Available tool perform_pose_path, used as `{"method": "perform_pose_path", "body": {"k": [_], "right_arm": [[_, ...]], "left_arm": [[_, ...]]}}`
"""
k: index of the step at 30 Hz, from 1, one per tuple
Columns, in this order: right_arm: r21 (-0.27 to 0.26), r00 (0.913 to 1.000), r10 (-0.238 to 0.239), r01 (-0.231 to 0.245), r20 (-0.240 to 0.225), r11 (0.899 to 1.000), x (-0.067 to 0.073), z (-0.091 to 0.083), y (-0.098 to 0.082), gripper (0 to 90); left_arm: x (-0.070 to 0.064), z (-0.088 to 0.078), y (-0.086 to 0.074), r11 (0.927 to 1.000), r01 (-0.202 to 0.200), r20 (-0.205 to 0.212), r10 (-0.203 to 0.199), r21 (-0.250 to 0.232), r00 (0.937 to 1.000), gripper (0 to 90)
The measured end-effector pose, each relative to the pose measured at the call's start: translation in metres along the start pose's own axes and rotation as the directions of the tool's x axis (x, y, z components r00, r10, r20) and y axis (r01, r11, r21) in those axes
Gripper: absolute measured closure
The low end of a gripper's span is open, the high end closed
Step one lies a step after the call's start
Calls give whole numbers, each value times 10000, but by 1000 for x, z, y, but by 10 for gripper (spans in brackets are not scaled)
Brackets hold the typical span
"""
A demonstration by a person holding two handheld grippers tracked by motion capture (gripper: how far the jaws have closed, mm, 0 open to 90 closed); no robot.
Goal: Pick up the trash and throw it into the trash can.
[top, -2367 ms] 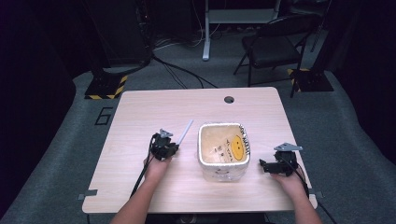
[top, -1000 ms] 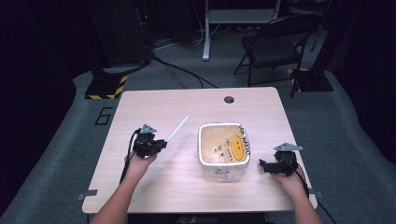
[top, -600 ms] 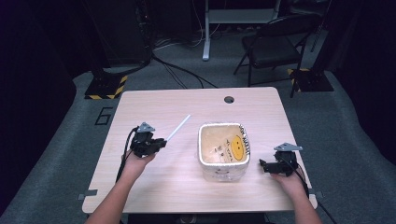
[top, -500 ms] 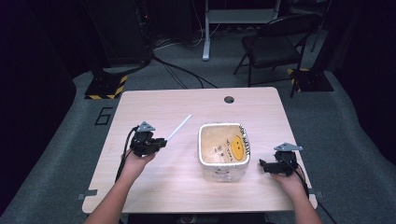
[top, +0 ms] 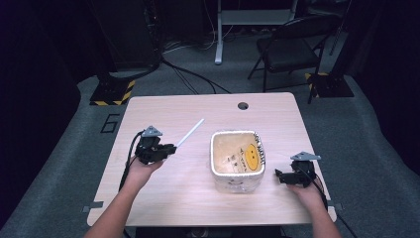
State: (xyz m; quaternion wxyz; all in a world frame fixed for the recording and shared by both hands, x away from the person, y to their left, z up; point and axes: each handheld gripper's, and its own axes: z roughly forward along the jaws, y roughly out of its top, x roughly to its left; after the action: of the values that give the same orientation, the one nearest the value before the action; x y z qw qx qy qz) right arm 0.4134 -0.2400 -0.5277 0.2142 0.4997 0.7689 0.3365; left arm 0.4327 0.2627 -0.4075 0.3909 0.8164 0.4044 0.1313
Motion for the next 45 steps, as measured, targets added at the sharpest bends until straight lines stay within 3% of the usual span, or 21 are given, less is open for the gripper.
{"method": "perform_pose_path", "body": {"k": [9,16,30,37,45], "right_arm": [[6,10000,23,-23,42,10000,1,0,0,88],[5,10000,10,-10,35,10000,1,0,0,88],[2,10000,4,-4,30,10000,1,0,0,88],[-8,10000,9,-9,70,10000,1,1,1,88],[-9,10000,10,-10,73,10000,1,1,1,88]], "left_arm": [[-8,-11,7,9995,-274,149,276,-148,9995,783],[-14,-18,14,9986,-424,560,441,-316,9975,783],[-36,-21,24,9935,-1084,1015,1114,-345,9886,783],[-40,-23,29,9927,-1131,1274,1177,-426,9848,783],[-51,-23,31,9888,-1460,1582,1492,-318,9761,782]]}}
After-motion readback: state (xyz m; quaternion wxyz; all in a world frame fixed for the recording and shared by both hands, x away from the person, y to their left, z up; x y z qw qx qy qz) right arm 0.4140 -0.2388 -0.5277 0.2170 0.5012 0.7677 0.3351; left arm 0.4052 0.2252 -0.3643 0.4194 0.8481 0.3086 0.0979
